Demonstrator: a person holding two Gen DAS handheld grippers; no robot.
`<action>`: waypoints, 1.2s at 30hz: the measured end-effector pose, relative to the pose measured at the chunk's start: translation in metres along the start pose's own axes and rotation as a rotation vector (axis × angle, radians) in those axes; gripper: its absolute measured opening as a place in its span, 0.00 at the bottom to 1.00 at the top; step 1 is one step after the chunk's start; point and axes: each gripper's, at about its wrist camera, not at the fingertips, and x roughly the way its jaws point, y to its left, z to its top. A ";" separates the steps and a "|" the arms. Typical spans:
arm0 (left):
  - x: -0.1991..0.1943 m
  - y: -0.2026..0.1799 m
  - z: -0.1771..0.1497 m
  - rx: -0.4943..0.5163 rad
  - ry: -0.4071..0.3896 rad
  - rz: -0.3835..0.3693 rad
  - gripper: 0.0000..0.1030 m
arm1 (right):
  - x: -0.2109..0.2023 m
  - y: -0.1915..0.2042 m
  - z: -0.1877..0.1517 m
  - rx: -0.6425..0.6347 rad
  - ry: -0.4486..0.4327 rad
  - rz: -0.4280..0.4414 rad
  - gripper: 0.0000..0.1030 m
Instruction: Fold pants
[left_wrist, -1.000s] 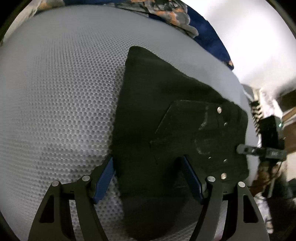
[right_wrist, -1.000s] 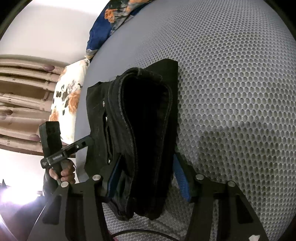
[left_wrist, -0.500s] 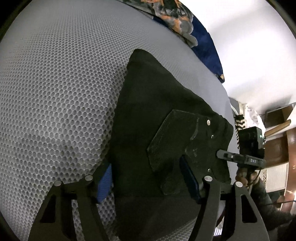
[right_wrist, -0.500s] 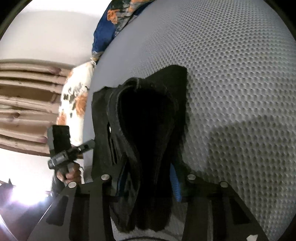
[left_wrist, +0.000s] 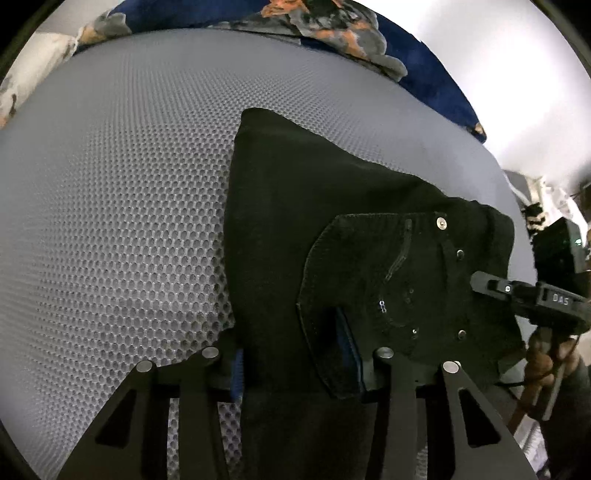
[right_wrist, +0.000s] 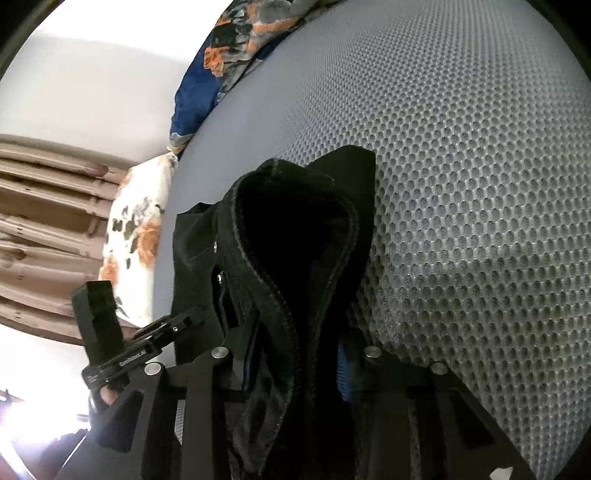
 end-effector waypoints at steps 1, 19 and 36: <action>0.002 -0.001 -0.001 -0.001 -0.001 0.003 0.41 | 0.003 0.007 -0.001 -0.003 -0.006 -0.012 0.29; -0.031 0.001 -0.034 0.061 -0.074 0.041 0.16 | 0.004 0.089 -0.016 -0.094 -0.092 -0.156 0.20; -0.051 0.001 -0.036 0.074 -0.126 0.050 0.15 | 0.013 0.120 -0.015 -0.126 -0.080 -0.163 0.20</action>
